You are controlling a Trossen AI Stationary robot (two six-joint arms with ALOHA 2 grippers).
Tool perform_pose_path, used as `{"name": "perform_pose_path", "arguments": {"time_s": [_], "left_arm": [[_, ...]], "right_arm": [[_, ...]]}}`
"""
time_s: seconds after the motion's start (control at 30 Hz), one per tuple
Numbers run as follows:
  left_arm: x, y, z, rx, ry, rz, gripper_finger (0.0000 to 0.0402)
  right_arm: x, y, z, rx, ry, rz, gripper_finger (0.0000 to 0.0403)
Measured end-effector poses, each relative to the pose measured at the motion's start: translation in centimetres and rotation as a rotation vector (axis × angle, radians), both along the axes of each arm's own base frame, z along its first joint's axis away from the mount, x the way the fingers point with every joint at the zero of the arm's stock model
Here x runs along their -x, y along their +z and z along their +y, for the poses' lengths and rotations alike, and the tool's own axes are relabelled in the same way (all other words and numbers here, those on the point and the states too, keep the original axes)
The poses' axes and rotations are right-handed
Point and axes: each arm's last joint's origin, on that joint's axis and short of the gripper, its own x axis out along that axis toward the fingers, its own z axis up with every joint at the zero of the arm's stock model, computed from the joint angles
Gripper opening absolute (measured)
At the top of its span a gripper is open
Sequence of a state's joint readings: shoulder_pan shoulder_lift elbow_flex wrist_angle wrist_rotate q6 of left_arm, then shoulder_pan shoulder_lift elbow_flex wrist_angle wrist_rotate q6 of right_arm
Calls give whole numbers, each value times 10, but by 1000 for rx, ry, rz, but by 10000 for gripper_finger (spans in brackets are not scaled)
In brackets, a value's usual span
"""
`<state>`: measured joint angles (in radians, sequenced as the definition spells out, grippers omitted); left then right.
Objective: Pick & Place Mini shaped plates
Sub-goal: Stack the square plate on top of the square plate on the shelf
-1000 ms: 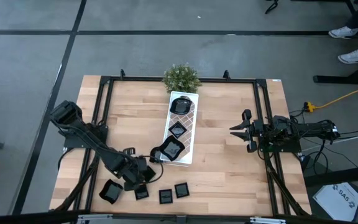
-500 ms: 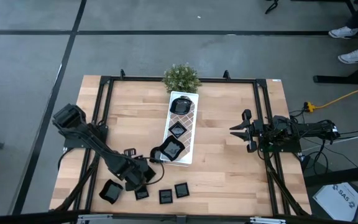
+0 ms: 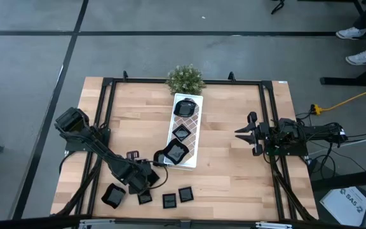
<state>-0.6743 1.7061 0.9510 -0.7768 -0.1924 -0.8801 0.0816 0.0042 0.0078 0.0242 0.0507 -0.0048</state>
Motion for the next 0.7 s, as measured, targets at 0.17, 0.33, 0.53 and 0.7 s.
{"name": "perform_pose_path", "arguments": {"time_s": [0.17,0.33,0.53,0.7], "left_arm": [[2,1,2,-18,29,12,7],[5,9,5,-23,66,-10,5],[9,33,9,-19,86,-132,2],[14,56,17,-30,100,-253,2]], "right_arm": [[0,0,0,0,0,0,85],[0,0,0,0,0,0,85],[0,0,0,0,0,0,85],[0,0,0,0,0,0,85]]}}
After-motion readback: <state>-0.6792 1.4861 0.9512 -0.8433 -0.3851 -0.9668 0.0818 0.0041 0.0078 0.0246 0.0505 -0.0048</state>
